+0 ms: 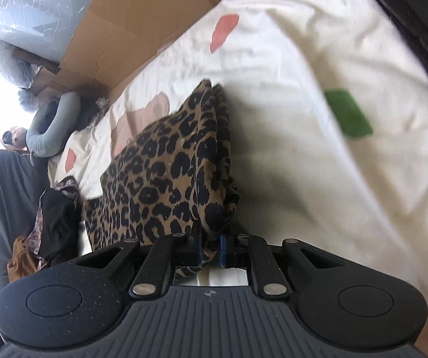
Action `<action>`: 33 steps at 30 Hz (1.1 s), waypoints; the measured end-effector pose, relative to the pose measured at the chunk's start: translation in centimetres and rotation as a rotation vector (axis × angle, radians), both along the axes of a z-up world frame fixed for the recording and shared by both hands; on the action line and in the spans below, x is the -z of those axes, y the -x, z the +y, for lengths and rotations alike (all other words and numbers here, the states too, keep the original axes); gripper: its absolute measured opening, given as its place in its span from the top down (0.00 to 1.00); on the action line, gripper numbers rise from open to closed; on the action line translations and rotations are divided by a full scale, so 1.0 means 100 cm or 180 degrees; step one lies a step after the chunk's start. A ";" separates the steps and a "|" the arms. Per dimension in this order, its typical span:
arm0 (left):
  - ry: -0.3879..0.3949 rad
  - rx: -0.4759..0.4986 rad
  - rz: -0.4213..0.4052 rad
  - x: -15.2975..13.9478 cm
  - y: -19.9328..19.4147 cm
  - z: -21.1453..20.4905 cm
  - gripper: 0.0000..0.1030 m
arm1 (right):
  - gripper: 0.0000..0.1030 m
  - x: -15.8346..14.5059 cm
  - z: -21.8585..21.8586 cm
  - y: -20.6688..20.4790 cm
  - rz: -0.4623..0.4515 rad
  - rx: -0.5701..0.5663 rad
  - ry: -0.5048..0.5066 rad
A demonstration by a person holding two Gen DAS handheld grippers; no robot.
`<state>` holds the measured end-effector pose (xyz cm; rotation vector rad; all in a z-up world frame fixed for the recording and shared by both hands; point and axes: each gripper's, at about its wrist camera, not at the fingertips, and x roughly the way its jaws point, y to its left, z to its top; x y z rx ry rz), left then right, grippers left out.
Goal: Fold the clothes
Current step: 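Lift the leopard-print garment with both grippers, raising the left gripper high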
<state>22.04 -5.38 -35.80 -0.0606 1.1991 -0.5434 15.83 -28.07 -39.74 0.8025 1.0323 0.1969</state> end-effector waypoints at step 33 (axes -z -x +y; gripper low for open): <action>0.0413 -0.0489 0.1418 0.038 0.016 -0.066 0.97 | 0.93 -0.035 -0.045 -0.066 -0.0385 0.0056 0.0411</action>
